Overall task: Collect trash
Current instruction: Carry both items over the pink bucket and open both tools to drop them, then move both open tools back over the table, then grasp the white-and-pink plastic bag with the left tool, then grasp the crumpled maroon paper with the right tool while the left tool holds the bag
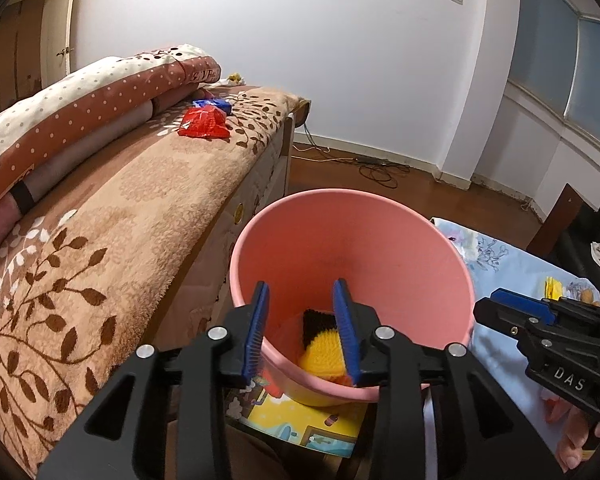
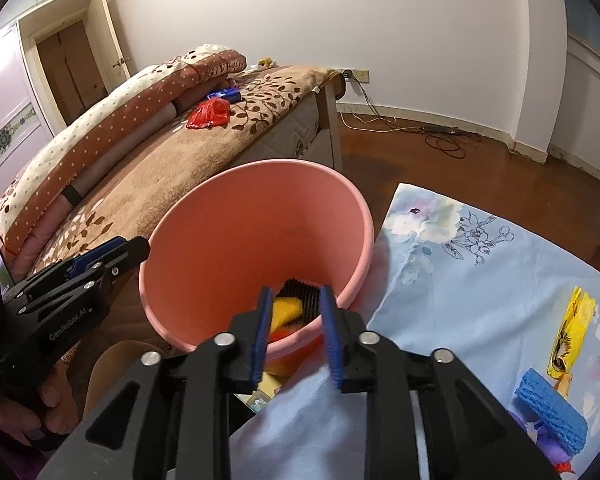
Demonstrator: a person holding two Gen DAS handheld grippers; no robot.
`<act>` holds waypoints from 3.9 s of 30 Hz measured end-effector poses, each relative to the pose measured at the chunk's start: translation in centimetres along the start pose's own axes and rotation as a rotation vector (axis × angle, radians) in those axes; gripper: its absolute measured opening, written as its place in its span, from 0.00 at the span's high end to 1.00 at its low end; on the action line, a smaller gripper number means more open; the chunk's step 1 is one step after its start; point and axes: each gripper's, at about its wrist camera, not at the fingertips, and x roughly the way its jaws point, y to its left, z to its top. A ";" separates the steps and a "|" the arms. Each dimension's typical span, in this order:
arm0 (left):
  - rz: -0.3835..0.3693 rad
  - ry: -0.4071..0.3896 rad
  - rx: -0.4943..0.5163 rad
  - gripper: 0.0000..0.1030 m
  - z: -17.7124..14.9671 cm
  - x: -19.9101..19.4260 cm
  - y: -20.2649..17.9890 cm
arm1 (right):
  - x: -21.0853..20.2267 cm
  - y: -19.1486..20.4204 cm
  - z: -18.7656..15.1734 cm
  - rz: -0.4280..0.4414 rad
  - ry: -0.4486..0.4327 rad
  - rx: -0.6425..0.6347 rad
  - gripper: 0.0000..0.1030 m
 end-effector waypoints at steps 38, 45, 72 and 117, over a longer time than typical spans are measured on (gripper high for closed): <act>-0.099 -0.013 0.109 0.66 -1.4 -3.0 -5.9 | -10.1 -10.8 -6.4 -0.177 -0.063 0.192 0.63; -0.153 -0.003 0.145 0.66 -1.8 -3.2 -8.2 | -13.6 -14.1 -9.2 -0.242 -0.087 0.255 0.62; -0.604 0.244 0.431 0.51 -7.0 -1.0 -21.8 | -17.0 -16.6 -16.8 -0.178 -0.032 0.295 0.53; -0.588 0.177 0.323 0.84 -6.7 -3.0 -17.8 | -13.1 -13.7 -14.5 -0.045 0.012 0.161 0.44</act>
